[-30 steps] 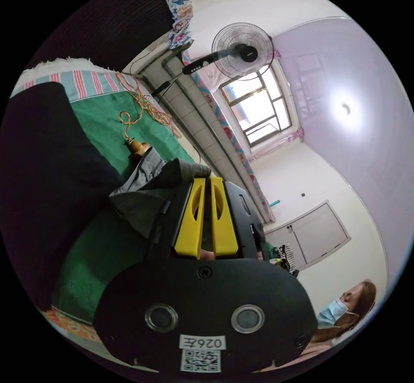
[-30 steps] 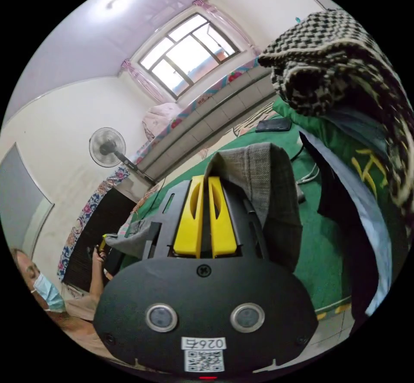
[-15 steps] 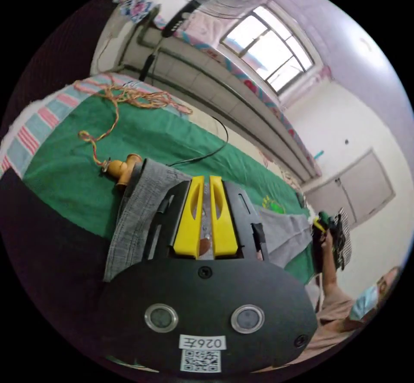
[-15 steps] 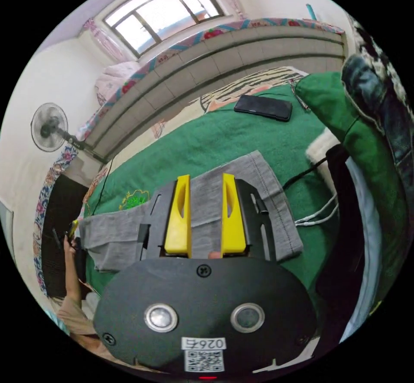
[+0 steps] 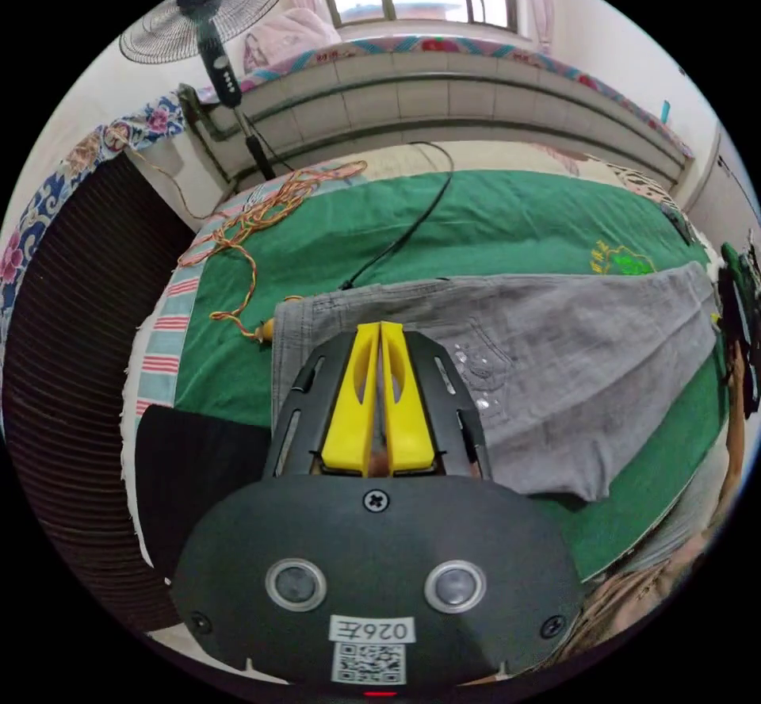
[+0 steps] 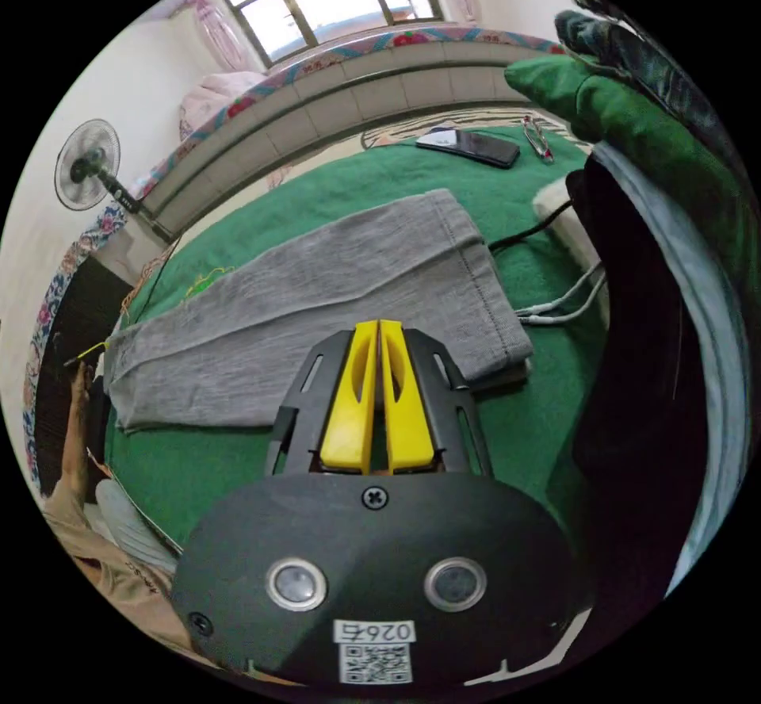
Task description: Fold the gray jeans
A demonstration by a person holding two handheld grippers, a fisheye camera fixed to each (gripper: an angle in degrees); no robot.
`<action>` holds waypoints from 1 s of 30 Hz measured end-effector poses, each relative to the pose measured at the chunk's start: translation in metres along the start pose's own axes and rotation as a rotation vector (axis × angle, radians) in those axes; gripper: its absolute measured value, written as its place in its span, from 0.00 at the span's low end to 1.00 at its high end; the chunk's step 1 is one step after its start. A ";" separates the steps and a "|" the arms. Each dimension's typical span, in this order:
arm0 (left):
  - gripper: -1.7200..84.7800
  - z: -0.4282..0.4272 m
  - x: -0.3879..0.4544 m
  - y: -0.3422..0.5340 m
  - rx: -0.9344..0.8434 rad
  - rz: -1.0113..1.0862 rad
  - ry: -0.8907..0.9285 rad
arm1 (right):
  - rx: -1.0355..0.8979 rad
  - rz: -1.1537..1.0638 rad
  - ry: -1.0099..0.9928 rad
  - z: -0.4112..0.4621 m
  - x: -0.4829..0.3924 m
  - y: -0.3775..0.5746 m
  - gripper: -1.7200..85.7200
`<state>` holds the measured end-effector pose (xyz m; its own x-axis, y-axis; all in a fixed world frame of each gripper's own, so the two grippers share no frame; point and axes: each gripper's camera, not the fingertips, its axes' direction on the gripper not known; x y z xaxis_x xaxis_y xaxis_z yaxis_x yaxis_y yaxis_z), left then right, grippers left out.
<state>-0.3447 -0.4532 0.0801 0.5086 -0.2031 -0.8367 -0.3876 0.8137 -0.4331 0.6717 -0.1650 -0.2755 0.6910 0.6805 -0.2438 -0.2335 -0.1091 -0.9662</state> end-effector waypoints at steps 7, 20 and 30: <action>0.01 0.043 0.125 0.042 -0.109 0.327 -0.059 | -0.152 -0.292 0.028 0.037 -0.073 0.008 0.01; 0.01 0.091 0.317 -0.066 -0.200 0.566 0.187 | -0.142 -0.001 0.142 0.013 0.028 0.008 0.01; 0.13 0.068 0.515 -0.236 0.318 0.659 0.590 | 0.213 0.452 -0.365 -0.043 0.158 0.105 0.09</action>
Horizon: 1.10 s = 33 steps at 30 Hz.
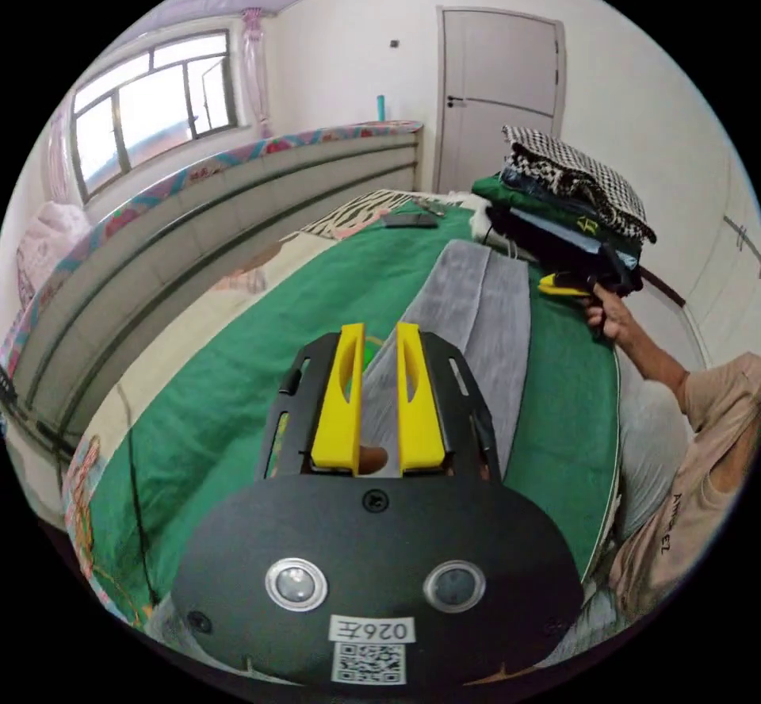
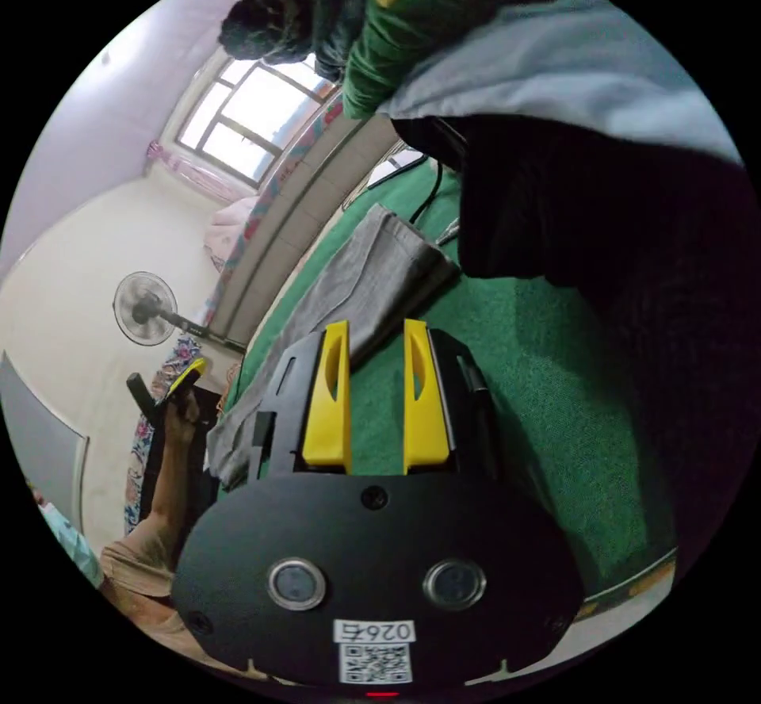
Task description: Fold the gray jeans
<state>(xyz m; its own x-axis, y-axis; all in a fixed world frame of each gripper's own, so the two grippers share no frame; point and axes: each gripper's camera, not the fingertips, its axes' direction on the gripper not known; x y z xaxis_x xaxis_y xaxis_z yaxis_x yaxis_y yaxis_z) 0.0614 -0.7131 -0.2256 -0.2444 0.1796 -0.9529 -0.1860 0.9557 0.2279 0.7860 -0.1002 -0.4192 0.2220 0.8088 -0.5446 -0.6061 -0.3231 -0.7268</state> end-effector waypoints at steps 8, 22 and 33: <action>0.23 0.236 0.015 -0.118 -0.330 0.016 0.197 | 0.019 0.019 -0.029 -0.006 0.014 -0.005 0.14; 0.04 0.347 0.040 -0.204 -0.513 0.120 0.471 | 0.013 0.010 -0.186 -0.006 0.011 -0.008 0.02; 0.02 0.261 0.076 -0.245 -0.410 0.444 0.625 | 0.259 -0.178 -0.350 -0.078 -0.060 0.082 0.00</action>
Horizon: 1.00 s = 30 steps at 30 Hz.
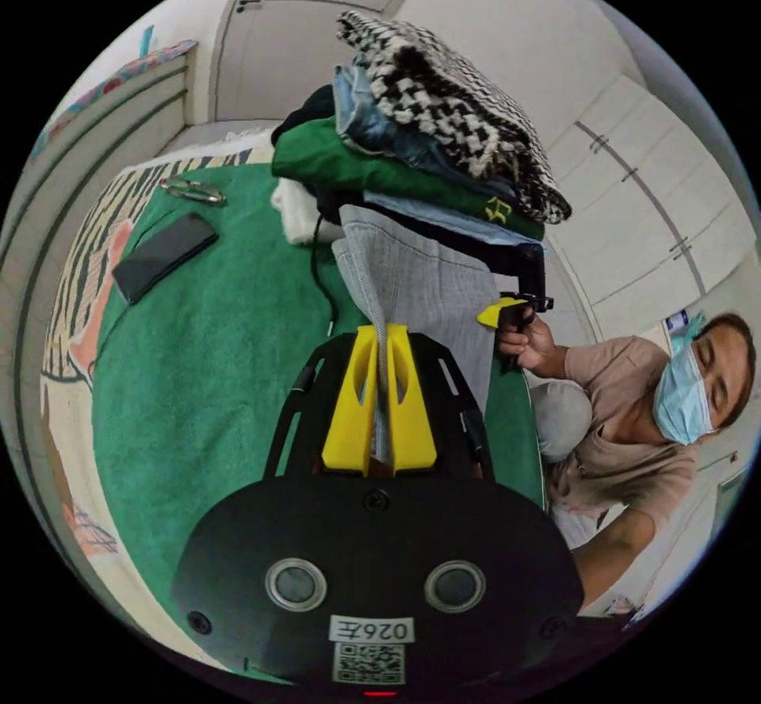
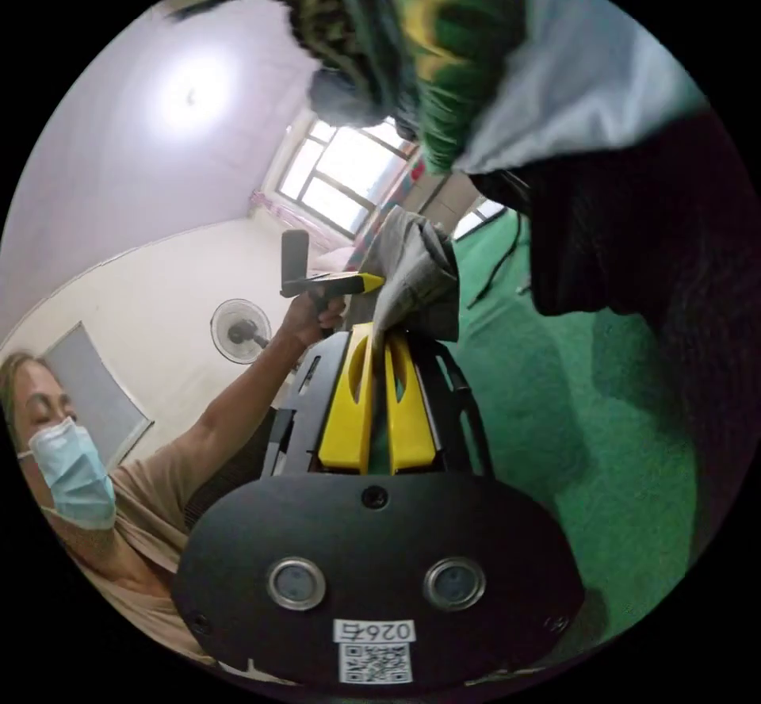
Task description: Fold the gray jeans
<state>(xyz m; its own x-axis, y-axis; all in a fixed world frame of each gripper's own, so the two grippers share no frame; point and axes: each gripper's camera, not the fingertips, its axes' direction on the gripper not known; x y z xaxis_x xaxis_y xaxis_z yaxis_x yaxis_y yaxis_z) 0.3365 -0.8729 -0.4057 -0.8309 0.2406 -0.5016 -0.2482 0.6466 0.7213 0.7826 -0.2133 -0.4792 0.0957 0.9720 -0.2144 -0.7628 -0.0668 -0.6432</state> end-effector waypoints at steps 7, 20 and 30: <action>0.02 -0.092 0.062 0.057 0.090 0.193 -0.079 | -0.019 -0.462 0.047 0.043 -0.185 0.041 0.00; 0.01 -0.160 0.082 0.415 0.382 -0.243 -0.142 | -0.718 -0.978 -0.132 0.334 -0.372 0.199 0.01; 0.01 -0.173 0.116 0.543 0.302 -0.880 -0.524 | -1.184 -0.766 -0.293 0.456 -0.348 0.235 0.09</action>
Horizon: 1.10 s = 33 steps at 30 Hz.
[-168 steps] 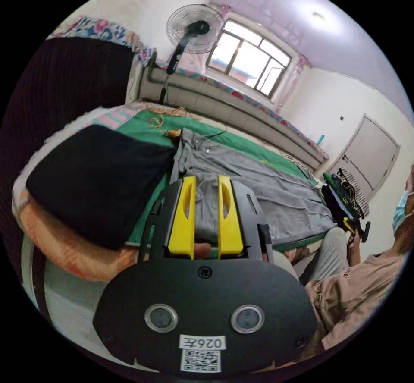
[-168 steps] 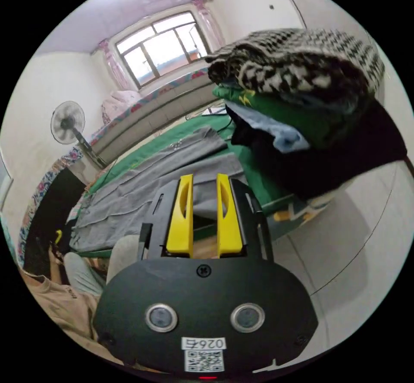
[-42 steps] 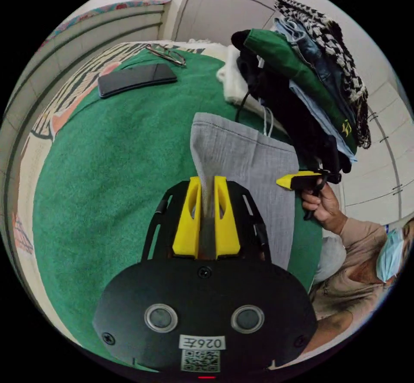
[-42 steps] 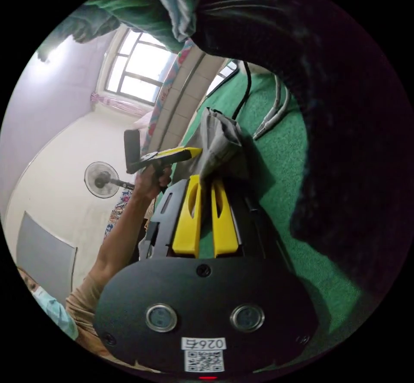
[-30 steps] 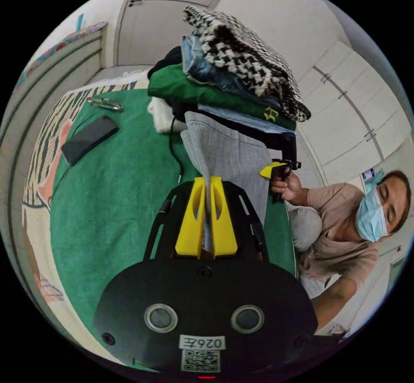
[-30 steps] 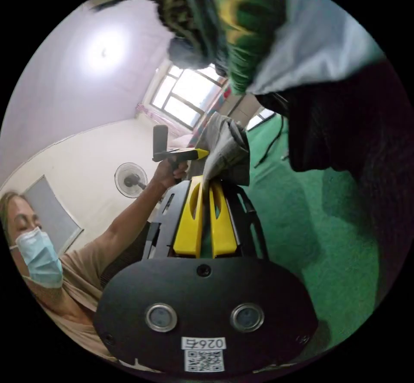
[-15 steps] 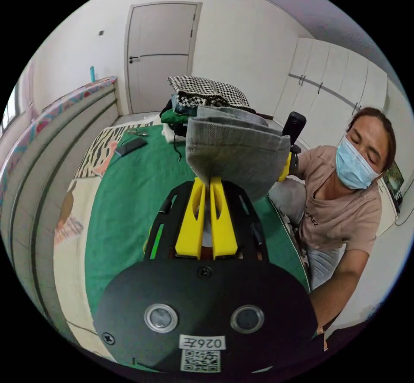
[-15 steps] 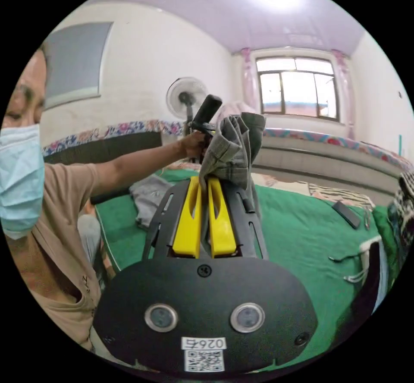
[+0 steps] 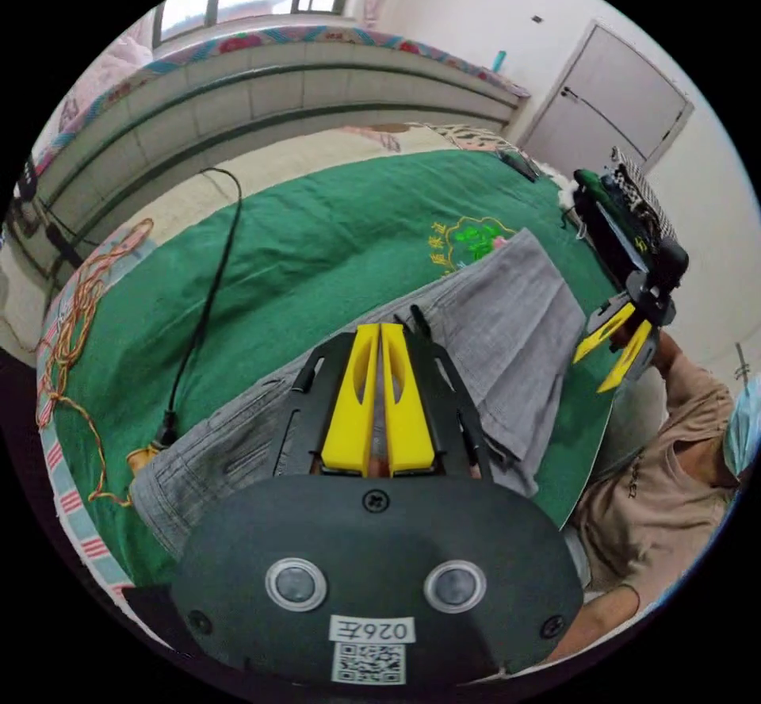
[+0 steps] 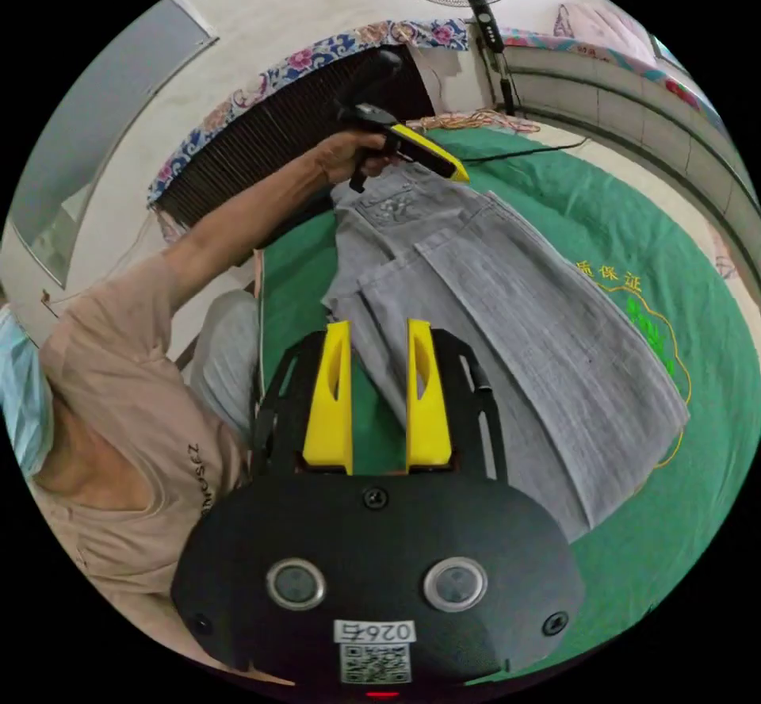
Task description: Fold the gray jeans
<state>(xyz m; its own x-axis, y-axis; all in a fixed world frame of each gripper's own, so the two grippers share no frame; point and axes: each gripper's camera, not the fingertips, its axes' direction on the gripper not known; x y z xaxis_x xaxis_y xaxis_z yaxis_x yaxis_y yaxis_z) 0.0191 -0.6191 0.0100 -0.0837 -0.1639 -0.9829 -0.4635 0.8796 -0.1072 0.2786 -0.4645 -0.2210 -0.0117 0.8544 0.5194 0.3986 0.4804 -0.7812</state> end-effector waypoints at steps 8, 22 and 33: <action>0.01 0.078 0.082 0.009 -0.239 0.169 -0.063 | -0.100 0.226 0.117 0.024 0.084 0.037 0.01; 0.24 0.170 0.187 -0.156 -0.296 0.490 0.284 | 0.364 0.662 -0.050 -0.089 0.159 0.220 0.12; 0.16 0.232 0.219 -0.176 -0.551 0.482 0.369 | 0.268 0.600 -0.161 -0.076 0.190 0.197 0.04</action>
<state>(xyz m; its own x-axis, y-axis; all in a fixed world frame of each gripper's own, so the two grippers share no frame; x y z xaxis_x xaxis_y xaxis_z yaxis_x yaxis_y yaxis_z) 0.2870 -0.7065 -0.2210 -0.6248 -0.0447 -0.7795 -0.6613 0.5610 0.4979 0.4249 -0.2224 -0.2502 -0.0039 0.9973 -0.0733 0.1372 -0.0721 -0.9879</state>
